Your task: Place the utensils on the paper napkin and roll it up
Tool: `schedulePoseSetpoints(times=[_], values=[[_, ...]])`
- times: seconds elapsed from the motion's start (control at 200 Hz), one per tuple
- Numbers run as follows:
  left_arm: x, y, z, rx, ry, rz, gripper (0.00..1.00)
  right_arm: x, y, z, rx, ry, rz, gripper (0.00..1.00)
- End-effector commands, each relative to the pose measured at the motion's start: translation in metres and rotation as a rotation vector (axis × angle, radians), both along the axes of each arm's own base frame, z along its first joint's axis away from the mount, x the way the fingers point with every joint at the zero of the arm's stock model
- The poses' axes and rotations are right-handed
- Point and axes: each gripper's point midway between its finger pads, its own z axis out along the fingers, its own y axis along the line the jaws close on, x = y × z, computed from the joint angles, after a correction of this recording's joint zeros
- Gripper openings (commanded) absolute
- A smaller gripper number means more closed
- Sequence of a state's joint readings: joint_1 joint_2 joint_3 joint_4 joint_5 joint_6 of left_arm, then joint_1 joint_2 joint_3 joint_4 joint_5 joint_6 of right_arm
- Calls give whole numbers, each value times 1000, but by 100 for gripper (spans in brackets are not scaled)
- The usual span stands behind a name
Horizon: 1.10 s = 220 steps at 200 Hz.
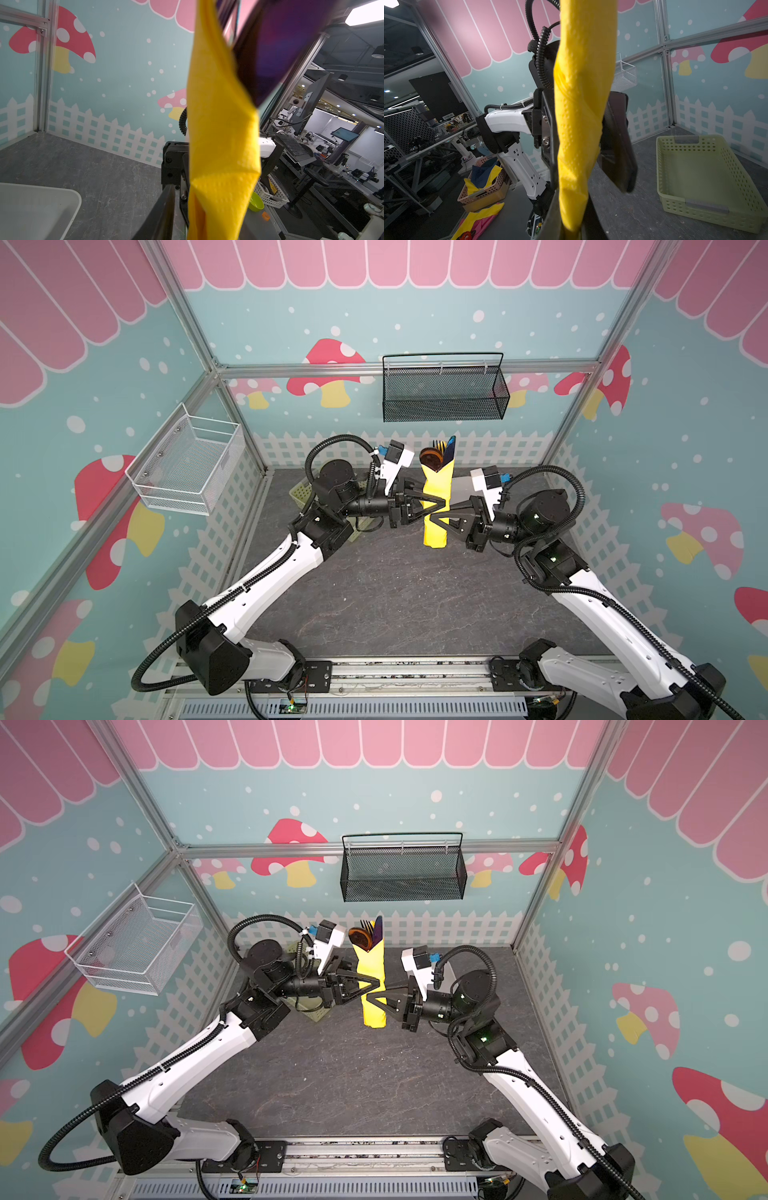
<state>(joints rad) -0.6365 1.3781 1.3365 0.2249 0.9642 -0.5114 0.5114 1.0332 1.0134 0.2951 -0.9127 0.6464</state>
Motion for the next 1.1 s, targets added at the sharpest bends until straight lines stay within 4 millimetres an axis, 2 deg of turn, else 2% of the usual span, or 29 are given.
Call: schedulePoseSetpoints(times=[0.0,0.145,0.26,0.505,0.685,0.75,0.911,1.096], values=[[-5,2,5,9,-20,0,23,-5,0,7,19,-46,14,1],[-4,3,7,8,-31,9,8,-2,1,1,5,-30,5,2],[-3,3,9,3,-42,16,2,-1,1,-1,-1,-25,1,4],[-3,5,13,-9,-58,29,0,-2,0,-7,-8,-10,-4,26],[-2,4,15,-14,-60,32,0,-3,-1,-12,-10,2,-10,29],[-1,4,15,-15,-62,32,0,-3,-2,-12,-10,1,-15,29],[-1,4,15,-17,-57,28,0,-2,-3,-8,-2,-11,-30,9],[1,4,9,-5,-45,41,17,0,-6,0,10,-31,-58,1]])
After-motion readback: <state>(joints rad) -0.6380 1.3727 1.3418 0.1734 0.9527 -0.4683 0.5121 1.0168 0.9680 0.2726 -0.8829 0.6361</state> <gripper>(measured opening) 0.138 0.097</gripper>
